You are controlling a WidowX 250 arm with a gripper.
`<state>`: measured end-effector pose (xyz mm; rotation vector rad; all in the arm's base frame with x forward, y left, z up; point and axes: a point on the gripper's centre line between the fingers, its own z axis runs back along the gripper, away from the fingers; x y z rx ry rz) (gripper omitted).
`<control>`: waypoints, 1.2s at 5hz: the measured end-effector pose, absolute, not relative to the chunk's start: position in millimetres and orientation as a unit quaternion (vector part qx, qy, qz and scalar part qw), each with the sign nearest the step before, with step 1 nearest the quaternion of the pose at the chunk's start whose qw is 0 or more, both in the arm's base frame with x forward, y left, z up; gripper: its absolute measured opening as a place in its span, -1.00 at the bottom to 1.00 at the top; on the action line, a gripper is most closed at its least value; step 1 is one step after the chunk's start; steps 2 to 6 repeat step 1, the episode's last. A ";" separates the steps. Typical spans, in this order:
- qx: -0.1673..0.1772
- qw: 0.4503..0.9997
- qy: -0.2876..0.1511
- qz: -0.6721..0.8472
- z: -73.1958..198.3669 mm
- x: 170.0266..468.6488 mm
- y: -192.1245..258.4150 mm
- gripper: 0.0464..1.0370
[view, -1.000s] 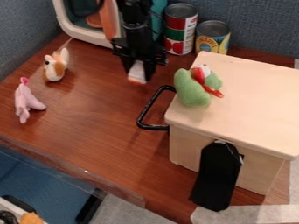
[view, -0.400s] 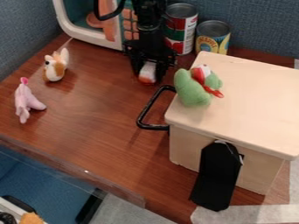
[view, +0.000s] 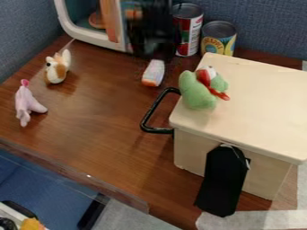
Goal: Move the white thing to the upper side of the table
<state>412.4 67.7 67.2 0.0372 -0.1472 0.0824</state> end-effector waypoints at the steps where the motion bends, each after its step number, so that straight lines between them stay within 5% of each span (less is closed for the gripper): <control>1: 0.031 0.997 -0.068 0.016 95.9 403.5 64.3 0.93; 6: 0.031 0.997 -0.068 0.016 95.9 403.5 64.3 0.93</control>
